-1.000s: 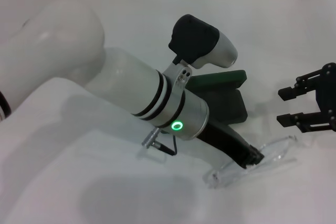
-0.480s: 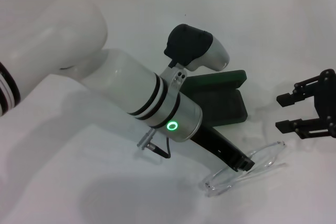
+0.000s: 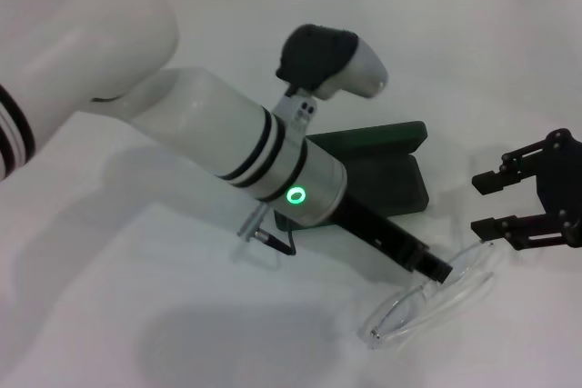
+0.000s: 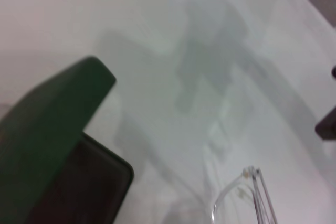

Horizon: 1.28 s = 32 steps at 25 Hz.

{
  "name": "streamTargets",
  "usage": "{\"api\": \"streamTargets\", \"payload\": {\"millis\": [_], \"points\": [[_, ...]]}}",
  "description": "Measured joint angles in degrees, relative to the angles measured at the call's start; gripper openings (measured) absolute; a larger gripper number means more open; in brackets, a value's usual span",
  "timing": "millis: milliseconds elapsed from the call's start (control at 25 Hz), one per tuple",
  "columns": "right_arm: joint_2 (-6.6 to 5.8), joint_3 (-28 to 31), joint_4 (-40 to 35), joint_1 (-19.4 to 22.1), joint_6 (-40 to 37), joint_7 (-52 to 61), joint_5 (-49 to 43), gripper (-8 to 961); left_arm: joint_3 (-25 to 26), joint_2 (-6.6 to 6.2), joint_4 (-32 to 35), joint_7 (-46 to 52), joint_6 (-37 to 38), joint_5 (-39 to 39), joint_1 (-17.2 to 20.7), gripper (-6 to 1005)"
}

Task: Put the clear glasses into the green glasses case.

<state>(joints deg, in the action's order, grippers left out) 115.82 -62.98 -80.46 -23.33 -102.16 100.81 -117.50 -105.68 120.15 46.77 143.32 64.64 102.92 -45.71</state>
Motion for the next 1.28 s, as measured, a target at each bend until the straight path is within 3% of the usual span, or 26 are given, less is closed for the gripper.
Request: {"api": "streamTargets", "payload": {"millis": [240,360,760,1280], "points": [[-0.04,-0.1,0.3,0.4,0.1,0.0,-0.1,530,2.9,-0.04,0.0,-1.5,-0.1,-0.6,0.6,459],[-0.06,-0.1,0.6,0.4,0.1,-0.7,-0.1,530,3.1,-0.07,0.6,-2.4,0.1,-0.9,1.3,456],[-0.25,-3.4,2.3,-0.5,-0.8,-3.8,0.2,530,7.5,-0.23,4.6,-12.3,1.3,-6.8,8.4,447],[-0.28,-7.6,2.4,-1.4,-3.3,-6.3,-2.1,531,9.1,-0.26,4.8,-16.8,1.9,-9.3,9.6,447]]}}
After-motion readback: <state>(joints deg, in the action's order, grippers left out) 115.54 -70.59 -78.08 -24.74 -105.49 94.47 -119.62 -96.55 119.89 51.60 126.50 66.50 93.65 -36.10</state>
